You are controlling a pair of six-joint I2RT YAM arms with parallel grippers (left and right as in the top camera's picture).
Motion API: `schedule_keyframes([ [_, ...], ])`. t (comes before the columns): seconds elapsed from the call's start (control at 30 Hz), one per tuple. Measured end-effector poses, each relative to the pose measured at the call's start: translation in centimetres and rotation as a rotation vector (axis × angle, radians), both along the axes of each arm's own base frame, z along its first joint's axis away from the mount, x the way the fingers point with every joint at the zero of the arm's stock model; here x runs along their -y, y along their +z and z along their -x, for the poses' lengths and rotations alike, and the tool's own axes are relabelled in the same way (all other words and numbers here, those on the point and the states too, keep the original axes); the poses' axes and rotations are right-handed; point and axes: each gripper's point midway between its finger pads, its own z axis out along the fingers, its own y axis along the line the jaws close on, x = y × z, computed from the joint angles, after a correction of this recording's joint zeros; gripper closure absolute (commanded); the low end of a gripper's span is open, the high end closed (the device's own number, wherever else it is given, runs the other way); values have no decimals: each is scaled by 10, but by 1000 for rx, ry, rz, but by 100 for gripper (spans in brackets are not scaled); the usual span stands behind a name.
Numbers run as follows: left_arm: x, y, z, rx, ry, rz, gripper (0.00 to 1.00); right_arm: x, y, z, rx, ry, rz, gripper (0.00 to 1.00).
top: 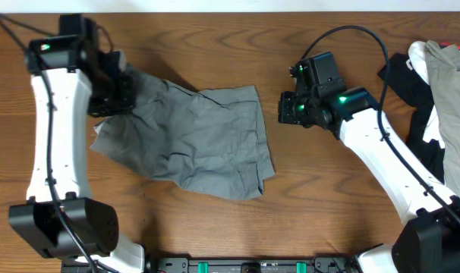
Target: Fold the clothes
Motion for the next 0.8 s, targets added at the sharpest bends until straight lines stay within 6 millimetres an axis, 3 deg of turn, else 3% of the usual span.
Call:
schedule_keyframes([
  [0.23, 52, -2, 4, -10, -149, -85, 89, 7, -5, 4, -23, -14, 32, 94],
  [0.47, 103, -11, -6, 24, -143, -82, 89, 16, -9, 7, -40, -34, 76, 94],
  [0.6, 130, -32, -12, -4, -102, -73, 88, 24, -12, 9, -53, -50, 101, 94],
  [0.8, 165, -80, -19, -80, -79, -85, 88, 43, -18, 15, -92, -90, 159, 94],
])
